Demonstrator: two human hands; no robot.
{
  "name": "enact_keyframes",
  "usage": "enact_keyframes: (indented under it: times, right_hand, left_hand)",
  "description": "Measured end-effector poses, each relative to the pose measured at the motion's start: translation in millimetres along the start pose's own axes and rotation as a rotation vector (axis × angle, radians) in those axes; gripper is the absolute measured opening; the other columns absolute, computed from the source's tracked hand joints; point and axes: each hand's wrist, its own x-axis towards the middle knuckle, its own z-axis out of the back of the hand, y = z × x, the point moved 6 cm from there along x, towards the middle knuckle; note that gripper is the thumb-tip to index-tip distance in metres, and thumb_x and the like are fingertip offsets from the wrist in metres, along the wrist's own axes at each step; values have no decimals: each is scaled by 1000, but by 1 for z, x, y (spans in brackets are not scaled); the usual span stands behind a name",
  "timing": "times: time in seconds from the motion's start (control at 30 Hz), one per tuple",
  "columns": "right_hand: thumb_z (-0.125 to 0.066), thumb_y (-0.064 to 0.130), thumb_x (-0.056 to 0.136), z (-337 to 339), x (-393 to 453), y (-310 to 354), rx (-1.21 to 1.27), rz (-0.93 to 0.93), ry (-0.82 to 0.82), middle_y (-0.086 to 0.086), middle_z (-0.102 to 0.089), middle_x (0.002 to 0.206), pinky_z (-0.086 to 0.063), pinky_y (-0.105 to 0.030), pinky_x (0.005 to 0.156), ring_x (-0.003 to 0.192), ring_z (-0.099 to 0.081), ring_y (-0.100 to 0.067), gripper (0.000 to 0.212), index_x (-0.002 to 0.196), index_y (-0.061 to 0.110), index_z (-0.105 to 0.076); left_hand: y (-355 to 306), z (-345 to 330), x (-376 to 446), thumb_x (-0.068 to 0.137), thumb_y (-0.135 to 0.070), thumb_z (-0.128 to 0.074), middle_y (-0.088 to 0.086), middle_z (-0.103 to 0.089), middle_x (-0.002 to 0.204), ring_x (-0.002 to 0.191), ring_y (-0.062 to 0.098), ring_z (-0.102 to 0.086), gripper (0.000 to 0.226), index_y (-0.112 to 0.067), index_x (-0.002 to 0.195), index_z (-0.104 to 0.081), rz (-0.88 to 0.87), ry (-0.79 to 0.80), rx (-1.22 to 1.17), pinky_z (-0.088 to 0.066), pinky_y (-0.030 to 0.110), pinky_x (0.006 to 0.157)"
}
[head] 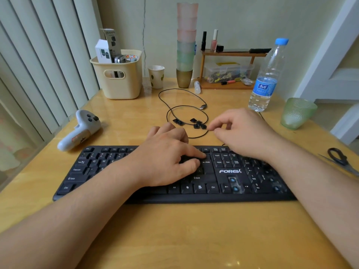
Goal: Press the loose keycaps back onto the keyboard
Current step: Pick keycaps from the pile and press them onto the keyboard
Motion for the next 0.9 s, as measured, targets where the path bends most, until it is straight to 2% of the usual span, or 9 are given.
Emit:
enact_keyframes:
  times: [0.07,0.2,0.27,0.33,0.4,0.47,0.6,0.77,0.9]
  right_hand:
    - [-63,20,94,-8,27,3,-70,-6,70,20,-70,101,-41,-14,69,80,-59,2,24,102,37,-79]
    - [-65,19,93,-41,79,12,-172,41,161,12,-74,109,-50,-24,88,102,-65,-10,24,107,31,-79]
    - [-69,25,92,-56,98,17,-207,48,172,11,-75,101,-56,-30,87,98,-67,-14,14,100,29,-80]
    - [-75,33,90,-69,110,22,-203,43,171,9,-73,97,-57,-33,85,94,-65,-16,10,97,29,-79]
    - [-77,34,88,-81,119,21,-196,19,149,8,-71,96,-58,-34,85,91,-65,-16,8,93,28,-78]
    - [-78,29,87,-89,123,19,-212,6,129,8,-72,93,-60,-36,82,88,-66,-15,2,88,28,-78]
    - [-74,25,92,-89,124,21,-253,22,136,4,-71,92,-58,-33,76,87,-65,-17,4,89,26,-76]
    - [-66,20,91,-90,120,25,-319,-15,90,-4,-68,90,-61,-38,73,80,-65,-25,6,87,19,-71]
    - [-72,24,87,-62,109,29,-172,-54,70,3,-72,91,-59,-34,77,85,-66,-16,5,83,24,-76]
  left_hand:
    - [-5,0,1,96,-70,-30,-14,-41,107,110,10,-30,49,-61,139,-51,-15,36,23,-27,36,95]
    - [10,22,14,97,-68,-39,-12,-43,109,112,13,-34,40,-60,130,-60,29,140,43,-31,39,97]
    - [35,49,25,100,-55,-49,-9,-55,107,108,15,-47,30,-52,121,-70,113,-5,-27,-41,41,99]
    - [67,65,28,101,-38,-56,-8,-63,98,94,12,-57,24,-44,115,-74,255,-170,-156,-49,35,86]
    - [86,59,23,98,-27,-58,-10,-62,86,80,8,-58,25,-40,111,-75,382,-263,-254,-45,29,69]
    - [91,44,15,96,-28,-59,-11,-62,88,84,9,-59,24,-42,105,-75,429,-281,-257,-44,29,70]
    - [89,27,8,94,-33,-62,-14,-60,93,90,1,-57,19,-44,103,-76,405,-240,-224,-48,27,75]
    - [77,33,11,94,-34,-63,-14,-60,90,90,-2,-55,18,-45,101,-76,354,-280,-247,-39,12,72]
    - [68,33,8,94,-35,-64,-16,-61,89,93,-1,-55,18,-44,105,-75,331,-281,-281,-46,25,80]
